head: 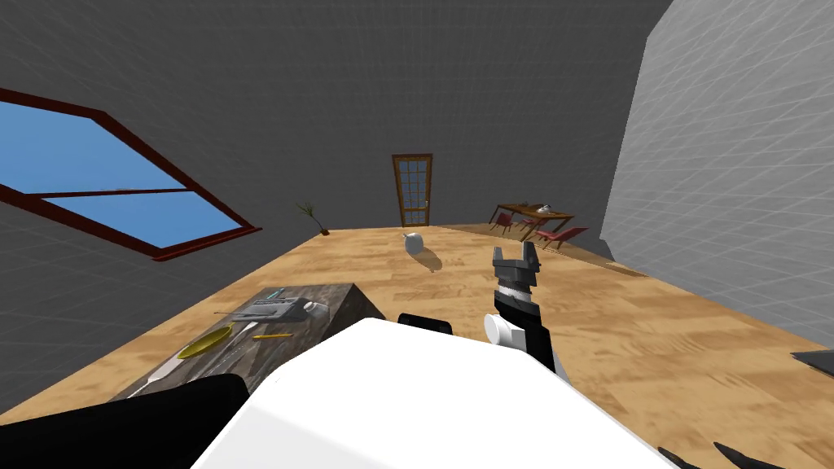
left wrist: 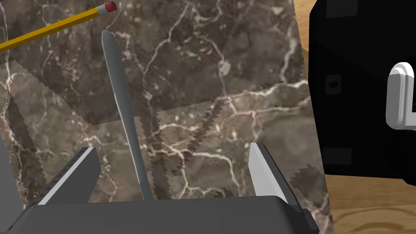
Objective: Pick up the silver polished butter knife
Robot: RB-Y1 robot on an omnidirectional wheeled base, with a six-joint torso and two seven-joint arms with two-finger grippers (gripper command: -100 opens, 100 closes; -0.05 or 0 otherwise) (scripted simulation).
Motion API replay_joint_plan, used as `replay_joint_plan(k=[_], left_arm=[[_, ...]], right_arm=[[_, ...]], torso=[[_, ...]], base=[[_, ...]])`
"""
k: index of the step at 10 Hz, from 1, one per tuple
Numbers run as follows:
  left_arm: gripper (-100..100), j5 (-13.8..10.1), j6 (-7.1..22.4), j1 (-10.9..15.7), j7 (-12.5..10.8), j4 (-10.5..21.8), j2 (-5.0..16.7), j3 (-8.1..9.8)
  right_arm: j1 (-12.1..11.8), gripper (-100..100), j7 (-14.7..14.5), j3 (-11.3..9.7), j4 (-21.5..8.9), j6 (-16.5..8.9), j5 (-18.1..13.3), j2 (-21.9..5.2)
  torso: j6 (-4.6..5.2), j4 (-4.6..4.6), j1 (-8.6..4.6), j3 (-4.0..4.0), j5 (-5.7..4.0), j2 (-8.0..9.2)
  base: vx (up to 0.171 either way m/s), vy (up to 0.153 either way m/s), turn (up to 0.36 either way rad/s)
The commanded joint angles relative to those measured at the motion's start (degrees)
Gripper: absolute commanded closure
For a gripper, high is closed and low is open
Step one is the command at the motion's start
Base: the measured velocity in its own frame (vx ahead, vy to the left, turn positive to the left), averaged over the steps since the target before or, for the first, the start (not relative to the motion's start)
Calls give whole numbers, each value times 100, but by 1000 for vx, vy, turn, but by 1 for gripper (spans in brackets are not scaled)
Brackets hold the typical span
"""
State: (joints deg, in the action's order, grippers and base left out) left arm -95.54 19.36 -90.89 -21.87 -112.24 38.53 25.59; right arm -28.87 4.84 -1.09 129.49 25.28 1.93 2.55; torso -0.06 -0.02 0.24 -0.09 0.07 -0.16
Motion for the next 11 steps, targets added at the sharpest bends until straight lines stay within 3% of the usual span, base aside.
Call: replay_joint_plan(k=[1,2,3,4,6,7,11], left_arm=[[-100,-286,102,-190,-208,118,128,-93],[-100,-294,102,-190,-208,118,128,-93],[-100,-495,199,-343,-325,219,229,-157],[-100,-531,199,-343,-325,219,229,-157],[-100,-948,364,-612,-540,402,415,-292],[-100,-948,364,-612,-540,402,415,-292],[-100,-1525,577,-984,-859,663,671,-517]], right_arm=[[0,0,0,0,0,0,0,0],[1,0,0,-1,0,0,0,0],[0,0,0,0,0,0,0,0],[1,0,0,-1,0,0,0,0],[1,0,0,-1,0,0,0,0],[1,0,0,-1,0,0,0,0],[0,0,0,0,0,0,0,0]], torso=[[0,0,0,0,0,0],[4,0,-1,2,-1,4],[-1,1,-8,4,-2,7],[2,1,-9,3,-2,5],[2,1,-10,2,-3,4],[3,0,-4,2,-2,3],[1,1,-3,3,-1,5]], base=[[18,56,-194],[9,45,-78],[17,43,-140],[15,38,-124],[21,51,-223],[7,58,-66],[12,53,-164]])
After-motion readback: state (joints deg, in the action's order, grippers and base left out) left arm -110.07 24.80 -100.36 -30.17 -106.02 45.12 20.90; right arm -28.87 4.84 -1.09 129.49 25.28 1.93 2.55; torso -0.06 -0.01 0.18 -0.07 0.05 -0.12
